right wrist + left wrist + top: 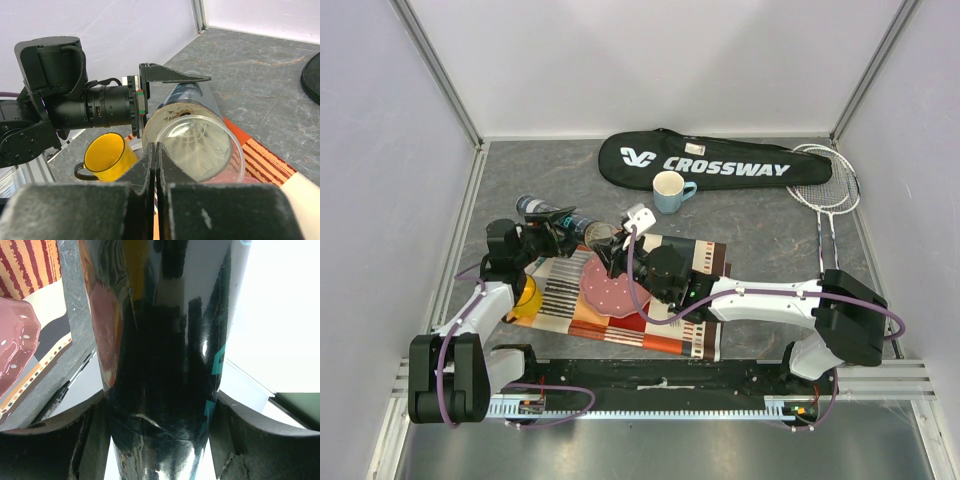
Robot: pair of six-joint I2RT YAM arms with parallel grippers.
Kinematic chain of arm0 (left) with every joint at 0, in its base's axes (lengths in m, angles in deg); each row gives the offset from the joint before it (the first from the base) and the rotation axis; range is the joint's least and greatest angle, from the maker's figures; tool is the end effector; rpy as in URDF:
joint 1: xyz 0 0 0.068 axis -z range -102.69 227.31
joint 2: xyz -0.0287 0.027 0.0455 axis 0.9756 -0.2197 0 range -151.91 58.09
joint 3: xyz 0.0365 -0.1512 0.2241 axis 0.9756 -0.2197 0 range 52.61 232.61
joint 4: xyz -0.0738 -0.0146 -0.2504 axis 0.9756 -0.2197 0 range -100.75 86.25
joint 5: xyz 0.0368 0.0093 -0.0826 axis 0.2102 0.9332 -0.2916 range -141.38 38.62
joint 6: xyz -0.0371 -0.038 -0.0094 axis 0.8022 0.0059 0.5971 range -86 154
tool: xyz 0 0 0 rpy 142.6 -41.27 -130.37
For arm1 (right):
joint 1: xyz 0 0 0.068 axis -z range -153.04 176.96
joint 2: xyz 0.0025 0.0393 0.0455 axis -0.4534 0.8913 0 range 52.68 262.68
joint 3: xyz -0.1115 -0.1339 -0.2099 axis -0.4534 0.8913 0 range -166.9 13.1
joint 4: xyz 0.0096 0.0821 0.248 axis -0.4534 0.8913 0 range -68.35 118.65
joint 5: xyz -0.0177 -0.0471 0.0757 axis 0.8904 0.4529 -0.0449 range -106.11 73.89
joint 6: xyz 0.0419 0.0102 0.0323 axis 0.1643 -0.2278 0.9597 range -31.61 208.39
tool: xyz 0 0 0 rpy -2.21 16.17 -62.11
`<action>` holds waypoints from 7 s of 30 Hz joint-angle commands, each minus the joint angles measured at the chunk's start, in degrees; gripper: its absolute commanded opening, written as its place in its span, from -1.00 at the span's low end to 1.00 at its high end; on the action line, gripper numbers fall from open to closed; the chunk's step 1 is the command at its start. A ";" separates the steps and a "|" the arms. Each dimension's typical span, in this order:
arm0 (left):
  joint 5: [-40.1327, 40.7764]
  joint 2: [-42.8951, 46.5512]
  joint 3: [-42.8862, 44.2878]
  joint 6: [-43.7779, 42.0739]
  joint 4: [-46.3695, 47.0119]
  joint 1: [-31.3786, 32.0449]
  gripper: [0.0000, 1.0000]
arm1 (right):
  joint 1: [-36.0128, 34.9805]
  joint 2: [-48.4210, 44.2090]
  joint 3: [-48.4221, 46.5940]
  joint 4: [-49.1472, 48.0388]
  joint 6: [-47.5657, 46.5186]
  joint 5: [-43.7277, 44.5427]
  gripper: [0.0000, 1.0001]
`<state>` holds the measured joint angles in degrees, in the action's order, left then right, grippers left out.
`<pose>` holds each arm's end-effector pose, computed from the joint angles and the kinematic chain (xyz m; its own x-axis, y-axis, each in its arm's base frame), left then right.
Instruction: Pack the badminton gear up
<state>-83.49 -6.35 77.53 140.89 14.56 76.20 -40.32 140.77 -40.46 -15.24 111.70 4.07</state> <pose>0.2308 -0.0144 0.2043 -0.3533 -0.8175 0.4548 -0.4854 -0.2554 -0.8361 0.1482 0.3221 0.2923 -0.2754 0.3040 -0.9120 -0.6791 0.6100 0.4084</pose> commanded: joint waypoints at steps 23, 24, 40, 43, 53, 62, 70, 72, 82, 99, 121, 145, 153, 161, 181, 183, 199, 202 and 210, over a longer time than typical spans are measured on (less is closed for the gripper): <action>-4.88 1.43 0.91 0.33 3.31 0.40 -0.95 | -1.36 -1.35 -1.90 -6.62 -3.71 -0.50 -1.00; -4.88 1.43 0.91 0.34 3.32 0.40 -0.95 | -1.36 -1.69 -1.72 -6.88 -3.97 -0.85 -1.00; -5.15 2.57 0.74 1.39 3.58 0.40 -0.96 | -0.83 1.55 -3.65 -7.77 -0.73 -3.48 -1.00; -5.50 2.75 0.65 1.57 4.11 0.40 -0.95 | 0.22 1.99 -3.39 -8.64 0.16 -6.03 -1.00; -6.82 6.34 0.73 3.24 1.14 0.40 -0.95 | 5.41 5.50 -2.42 -14.18 -0.62 -16.30 -1.00; -7.61 8.90 2.14 2.44 -6.09 0.40 -0.95 | 6.12 9.90 -4.97 -11.20 -5.64 -13.43 -1.00; -5.15 10.13 2.67 1.48 -7.67 0.40 -0.95 | 5.41 9.55 -4.54 -5.83 -0.04 -4.90 -1.00; -5.06 10.39 2.76 1.65 -7.67 0.40 -0.95 | 5.24 9.81 -4.10 -5.83 1.82 -3.58 -1.00; -3.74 11.53 3.11 1.92 -7.93 0.40 -0.95 | 1.99 13.32 -7.87 -7.23 4.38 8.91 -1.00; -3.92 11.62 1.26 4.99 -3.54 0.49 -0.95 | 10.50 7.71 -3.13 -5.74 18.51 -18.94 -0.10; -0.49 11.54 2.05 5.61 -4.15 0.40 -0.95 | 10.25 0.50 1.79 -0.65 15.80 -24.67 0.03; -0.49 14.00 5.57 5.52 -9.96 2.77 -0.95 | 8.40 16.93 -1.38 -13.98 11.23 -16.93 -1.00; -0.66 14.08 8.99 8.15 -10.83 4.35 -0.95 | 5.15 24.74 1.53 -24.98 3.60 -6.57 -1.00; 0.39 14.61 9.97 7.45 -14.44 4.88 -0.95 | 5.41 29.33 -2.61 -23.50 -0.29 -6.47 -1.00; 8.56 15.93 7.42 5.08 -17.69 2.51 -0.95 | 7.78 -2.74 -3.92 10.68 7.45 -25.11 -0.12; 8.65 15.84 7.50 4.73 -17.86 2.51 -0.95 | 8.66 -6.70 -3.22 12.27 7.54 -24.58 0.08; 8.12 16.54 7.50 4.38 -17.87 2.51 -0.95 | 13.06 -4.86 -4.45 11.40 7.62 -37.94 0.42; 7.95 16.54 7.24 4.38 -17.87 2.51 -0.95 | 13.23 -6.26 -1.47 7.54 9.38 -36.36 0.40; 8.30 16.63 6.89 3.50 -17.95 2.51 -0.95 | 13.15 -7.32 -4.97 15.16 8.60 -31.35 0.08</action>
<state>-74.07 8.77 82.76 146.03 -7.91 78.56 -27.08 135.44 -41.51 -3.67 121.21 -30.24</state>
